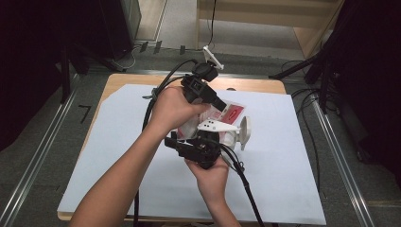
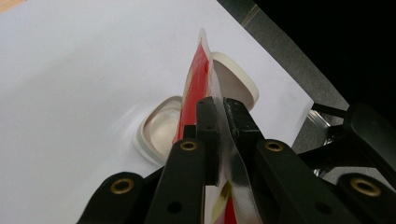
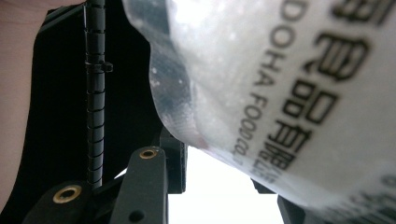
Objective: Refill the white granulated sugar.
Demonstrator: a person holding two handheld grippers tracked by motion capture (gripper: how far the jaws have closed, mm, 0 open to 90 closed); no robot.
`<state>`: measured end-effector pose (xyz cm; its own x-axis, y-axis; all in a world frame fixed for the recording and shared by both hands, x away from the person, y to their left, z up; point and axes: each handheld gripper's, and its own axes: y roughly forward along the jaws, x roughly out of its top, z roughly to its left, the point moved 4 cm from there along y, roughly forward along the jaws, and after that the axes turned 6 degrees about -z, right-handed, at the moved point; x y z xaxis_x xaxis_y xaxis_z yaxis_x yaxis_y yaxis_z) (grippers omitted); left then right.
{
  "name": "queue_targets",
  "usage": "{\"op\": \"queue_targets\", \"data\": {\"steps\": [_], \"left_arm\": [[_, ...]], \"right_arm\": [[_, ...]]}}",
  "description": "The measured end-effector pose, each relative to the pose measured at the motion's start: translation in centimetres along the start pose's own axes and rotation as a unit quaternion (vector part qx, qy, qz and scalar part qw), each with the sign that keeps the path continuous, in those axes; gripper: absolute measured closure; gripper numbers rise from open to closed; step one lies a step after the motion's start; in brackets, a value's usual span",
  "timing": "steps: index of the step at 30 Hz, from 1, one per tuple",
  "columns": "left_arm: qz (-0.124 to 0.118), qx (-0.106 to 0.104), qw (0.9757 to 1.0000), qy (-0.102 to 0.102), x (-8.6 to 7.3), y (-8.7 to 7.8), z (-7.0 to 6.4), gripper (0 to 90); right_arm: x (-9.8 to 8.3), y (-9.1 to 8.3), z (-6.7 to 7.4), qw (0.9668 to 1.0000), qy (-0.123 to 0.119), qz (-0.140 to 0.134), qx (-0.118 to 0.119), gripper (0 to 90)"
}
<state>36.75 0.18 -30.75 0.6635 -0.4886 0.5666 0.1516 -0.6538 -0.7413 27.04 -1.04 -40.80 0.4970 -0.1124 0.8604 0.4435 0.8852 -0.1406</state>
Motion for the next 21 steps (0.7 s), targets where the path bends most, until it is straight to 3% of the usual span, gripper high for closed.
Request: {"op": "queue_targets", "data": {"steps": [21], "left_arm": [[-0.003, 0.001, 1.0000, 0.001, -0.07, -0.04, -0.07, 85.8]], "right_arm": [[-0.11, 0.05, -0.02, 1.0000, -0.008, 0.000, 0.001, 65.0]]}}
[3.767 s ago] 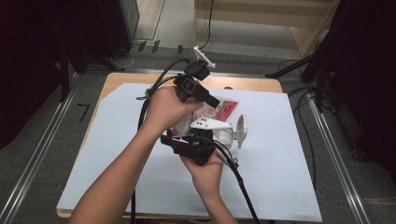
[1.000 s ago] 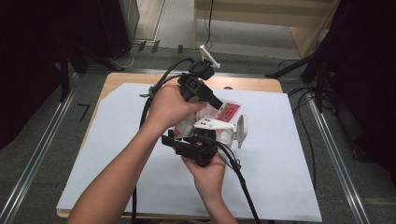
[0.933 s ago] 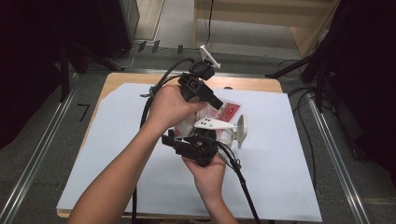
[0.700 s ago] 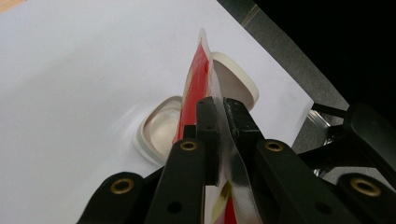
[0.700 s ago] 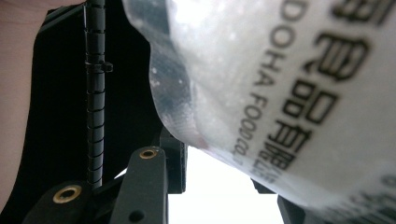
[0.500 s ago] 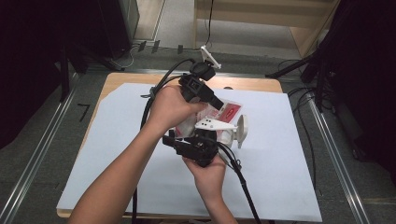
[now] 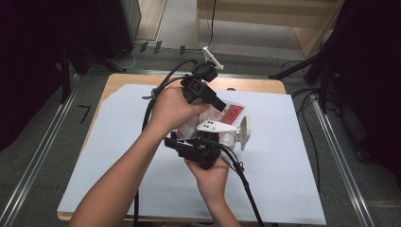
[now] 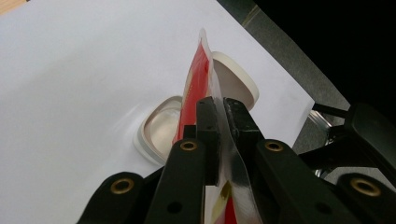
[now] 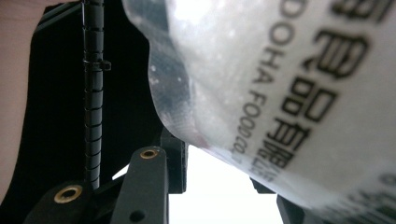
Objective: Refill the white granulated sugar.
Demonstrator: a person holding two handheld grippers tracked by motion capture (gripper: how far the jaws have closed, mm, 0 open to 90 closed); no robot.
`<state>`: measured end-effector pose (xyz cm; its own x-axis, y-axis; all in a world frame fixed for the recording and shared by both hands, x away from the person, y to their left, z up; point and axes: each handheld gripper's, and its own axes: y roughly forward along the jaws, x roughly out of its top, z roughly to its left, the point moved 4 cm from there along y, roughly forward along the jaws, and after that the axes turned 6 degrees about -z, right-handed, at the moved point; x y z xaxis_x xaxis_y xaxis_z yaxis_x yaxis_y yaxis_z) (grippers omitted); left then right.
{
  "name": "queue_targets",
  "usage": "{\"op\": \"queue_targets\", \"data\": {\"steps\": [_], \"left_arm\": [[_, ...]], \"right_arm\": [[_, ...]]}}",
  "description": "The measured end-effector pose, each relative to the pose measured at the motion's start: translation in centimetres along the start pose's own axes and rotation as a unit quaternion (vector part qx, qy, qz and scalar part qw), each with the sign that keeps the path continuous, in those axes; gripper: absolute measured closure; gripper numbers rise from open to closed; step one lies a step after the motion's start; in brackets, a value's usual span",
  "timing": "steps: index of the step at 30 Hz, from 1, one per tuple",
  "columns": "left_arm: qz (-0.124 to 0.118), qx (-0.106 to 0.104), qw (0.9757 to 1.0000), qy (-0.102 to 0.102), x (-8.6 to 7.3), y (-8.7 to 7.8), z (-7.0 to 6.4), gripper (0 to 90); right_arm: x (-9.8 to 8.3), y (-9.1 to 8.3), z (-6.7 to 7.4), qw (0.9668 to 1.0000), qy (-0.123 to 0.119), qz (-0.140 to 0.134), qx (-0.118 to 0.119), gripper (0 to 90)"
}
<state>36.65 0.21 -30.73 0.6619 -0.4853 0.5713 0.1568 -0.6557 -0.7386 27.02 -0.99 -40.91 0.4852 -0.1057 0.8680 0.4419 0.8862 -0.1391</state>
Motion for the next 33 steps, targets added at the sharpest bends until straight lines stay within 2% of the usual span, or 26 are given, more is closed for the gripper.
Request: {"op": "queue_targets", "data": {"steps": [1, 3, 4, 5, 11, 14, 16, 22, 26, 28, 33], "left_arm": [[0.001, -0.001, 1.0000, 0.000, 0.0, 0.0, 0.0, 85.8], [0.006, -0.002, 1.0000, 0.004, 0.0, 0.0, 0.0, 85.9], [0.005, -0.001, 1.0000, 0.005, -0.1, 0.0, 0.0, 85.9], [0.003, -0.001, 1.0000, 0.001, 0.0, 0.1, -0.1, 86.0], [-0.001, 0.001, 1.0000, 0.009, 0.0, 0.0, -0.1, 86.0], [-0.005, 0.008, 0.9999, 0.012, 0.2, 0.0, -0.2, 86.0], [-0.010, 0.012, 0.9997, 0.018, 0.3, 0.0, -0.2, 86.1], [-0.008, 0.024, 0.9995, 0.021, 0.4, 0.3, -0.3, 86.1], [0.002, 0.026, 0.9995, 0.016, 0.6, 0.1, -0.4, 86.1], [0.003, 0.025, 0.9995, 0.020, 0.8, 0.0, -0.3, 86.0], [0.006, 0.026, 0.9995, 0.015, 0.9, 0.2, -0.3, 86.0]], "right_arm": [[0.0, 0.0, 0.0, 1.0000, -0.001, 0.000, 0.000, 65.0], [-0.1, 0.0, -0.1, 0.9999, -0.008, 0.003, -0.006, 73.1], [-0.2, 0.0, -0.2, 0.9999, -0.014, 0.002, -0.008, 73.7], [-0.2, -0.1, -0.2, 0.9999, -0.014, 0.001, -0.004, 73.7], [-0.2, 0.0, -0.3, 0.9998, -0.016, -0.004, -0.009, 70.1], [0.0, 0.1, -0.4, 0.9999, -0.008, -0.004, -0.008, 67.0], [0.2, 0.1, -0.5, 0.9999, -0.002, -0.009, -0.005, 61.2], [0.3, 0.2, -0.8, 0.9998, 0.015, -0.015, -0.006, 63.6], [0.5, 0.2, -0.6, 0.9996, 0.023, -0.016, 0.001, 63.6], [0.7, 0.1, -0.6, 0.9996, 0.025, -0.016, 0.003, 63.6], [0.9, 0.0, -0.6, 0.9993, 0.033, -0.014, 0.006, 63.6]]}}
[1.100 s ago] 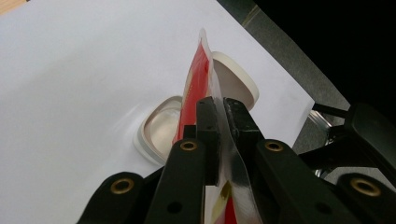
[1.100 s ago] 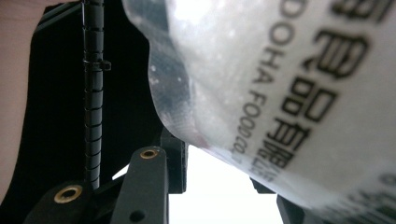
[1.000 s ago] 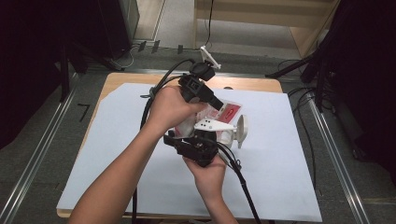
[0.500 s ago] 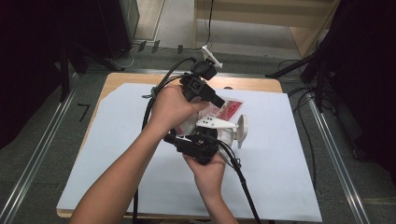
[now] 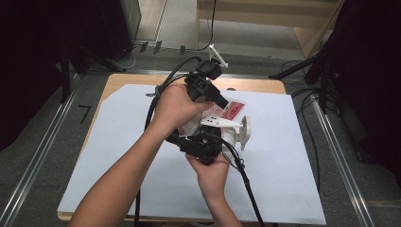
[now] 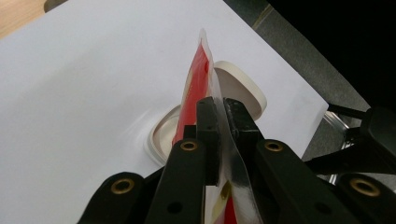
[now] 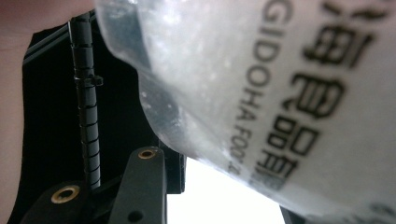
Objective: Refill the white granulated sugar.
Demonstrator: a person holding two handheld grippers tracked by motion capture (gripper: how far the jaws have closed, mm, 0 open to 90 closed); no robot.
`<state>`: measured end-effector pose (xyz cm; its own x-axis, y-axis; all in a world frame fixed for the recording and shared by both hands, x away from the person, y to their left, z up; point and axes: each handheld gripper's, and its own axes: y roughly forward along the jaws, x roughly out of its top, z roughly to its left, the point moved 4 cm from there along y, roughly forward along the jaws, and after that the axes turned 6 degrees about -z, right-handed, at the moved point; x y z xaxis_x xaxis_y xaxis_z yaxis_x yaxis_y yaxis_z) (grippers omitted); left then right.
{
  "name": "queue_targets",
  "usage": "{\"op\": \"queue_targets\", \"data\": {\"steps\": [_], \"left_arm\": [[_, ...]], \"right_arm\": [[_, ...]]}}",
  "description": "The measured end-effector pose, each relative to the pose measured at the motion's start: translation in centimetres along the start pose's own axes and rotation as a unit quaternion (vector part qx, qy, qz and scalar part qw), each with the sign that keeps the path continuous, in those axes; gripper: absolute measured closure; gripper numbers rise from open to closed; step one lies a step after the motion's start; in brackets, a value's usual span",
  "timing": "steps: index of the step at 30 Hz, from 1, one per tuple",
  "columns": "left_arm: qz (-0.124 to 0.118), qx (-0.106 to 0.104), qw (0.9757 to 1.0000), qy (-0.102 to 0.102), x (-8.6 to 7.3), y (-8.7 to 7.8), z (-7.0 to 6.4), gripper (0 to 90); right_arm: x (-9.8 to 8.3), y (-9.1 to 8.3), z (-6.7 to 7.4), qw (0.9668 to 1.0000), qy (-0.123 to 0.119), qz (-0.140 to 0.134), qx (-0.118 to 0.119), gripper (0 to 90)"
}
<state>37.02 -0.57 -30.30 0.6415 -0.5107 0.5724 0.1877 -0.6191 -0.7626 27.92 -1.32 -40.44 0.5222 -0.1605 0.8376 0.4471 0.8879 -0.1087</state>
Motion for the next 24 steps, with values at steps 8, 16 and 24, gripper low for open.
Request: {"op": "queue_targets", "data": {"steps": [8, 16, 24], "left_arm": [[-0.005, -0.009, 0.9999, -0.007, -0.2, 0.4, 0.2, 86.1], [-0.003, -0.020, 0.9997, -0.016, 0.0, 1.7, 0.3, 86.2], [0.001, -0.031, 0.9992, -0.027, 0.0, 2.5, 0.7, 86.2]], "right_arm": [[-0.3, -0.1, -0.3, 1.0000, -0.002, 0.007, -0.005, 63.6], [-0.6, -0.5, -1.0, 0.9999, 0.002, 0.008, -0.009, 63.5], [-1.0, -0.9, -1.7, 0.9998, 0.007, 0.010, -0.014, 63.8]]}}
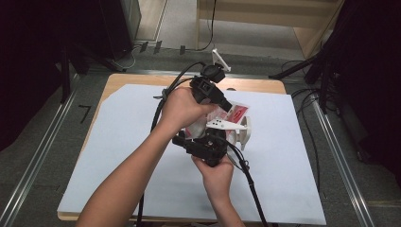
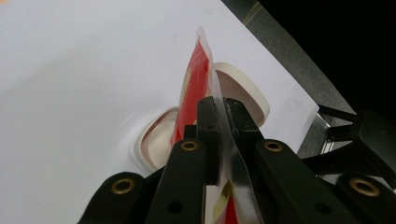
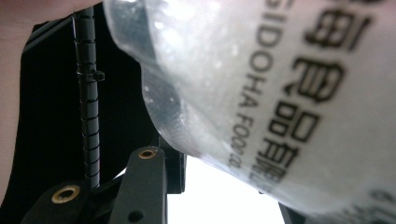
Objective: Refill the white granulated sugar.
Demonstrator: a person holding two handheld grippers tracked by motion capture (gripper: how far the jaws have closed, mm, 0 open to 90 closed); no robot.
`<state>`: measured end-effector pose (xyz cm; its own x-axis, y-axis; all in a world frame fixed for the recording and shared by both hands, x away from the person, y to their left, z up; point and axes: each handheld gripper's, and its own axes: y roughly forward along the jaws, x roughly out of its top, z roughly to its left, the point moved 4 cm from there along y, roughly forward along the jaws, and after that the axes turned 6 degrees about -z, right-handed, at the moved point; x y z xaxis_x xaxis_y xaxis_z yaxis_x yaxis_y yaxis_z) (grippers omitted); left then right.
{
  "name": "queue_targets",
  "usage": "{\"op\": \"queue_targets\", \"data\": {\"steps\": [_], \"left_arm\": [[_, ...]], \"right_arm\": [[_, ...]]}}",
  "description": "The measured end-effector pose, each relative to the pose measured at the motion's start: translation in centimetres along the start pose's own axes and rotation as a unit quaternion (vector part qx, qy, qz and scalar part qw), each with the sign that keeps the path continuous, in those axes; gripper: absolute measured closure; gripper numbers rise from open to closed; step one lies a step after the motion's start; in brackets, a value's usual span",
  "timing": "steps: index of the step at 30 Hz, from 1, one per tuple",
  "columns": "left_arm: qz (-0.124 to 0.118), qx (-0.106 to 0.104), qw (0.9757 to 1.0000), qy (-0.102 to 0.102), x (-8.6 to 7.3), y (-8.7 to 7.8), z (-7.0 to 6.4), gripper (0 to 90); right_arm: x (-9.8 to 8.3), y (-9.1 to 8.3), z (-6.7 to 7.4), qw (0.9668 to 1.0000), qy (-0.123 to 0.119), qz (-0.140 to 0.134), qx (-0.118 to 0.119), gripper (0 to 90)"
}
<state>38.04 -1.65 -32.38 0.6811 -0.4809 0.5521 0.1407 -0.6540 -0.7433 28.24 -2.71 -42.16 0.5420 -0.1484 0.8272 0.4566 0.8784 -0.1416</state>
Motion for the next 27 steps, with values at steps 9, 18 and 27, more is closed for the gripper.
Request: {"op": "queue_targets", "data": {"steps": [9, 18, 27], "left_arm": [[0.002, -0.005, 0.9999, -0.009, -0.2, 0.0, 0.5, 86.4], [-0.003, -0.021, 0.9996, -0.020, -1.1, -0.5, 1.4, 86.9], [-0.014, -0.036, 0.9992, -0.014, -2.2, -1.3, 1.8, 87.0]], "right_arm": [[-0.3, 0.0, -0.1, 1.0000, -0.004, 0.003, -0.002, 63.7], [-1.2, 0.4, -0.2, 0.9997, -0.020, 0.015, -0.003, 63.6], [-2.2, 0.8, -0.3, 0.9986, -0.040, 0.034, -0.007, 62.5]]}}
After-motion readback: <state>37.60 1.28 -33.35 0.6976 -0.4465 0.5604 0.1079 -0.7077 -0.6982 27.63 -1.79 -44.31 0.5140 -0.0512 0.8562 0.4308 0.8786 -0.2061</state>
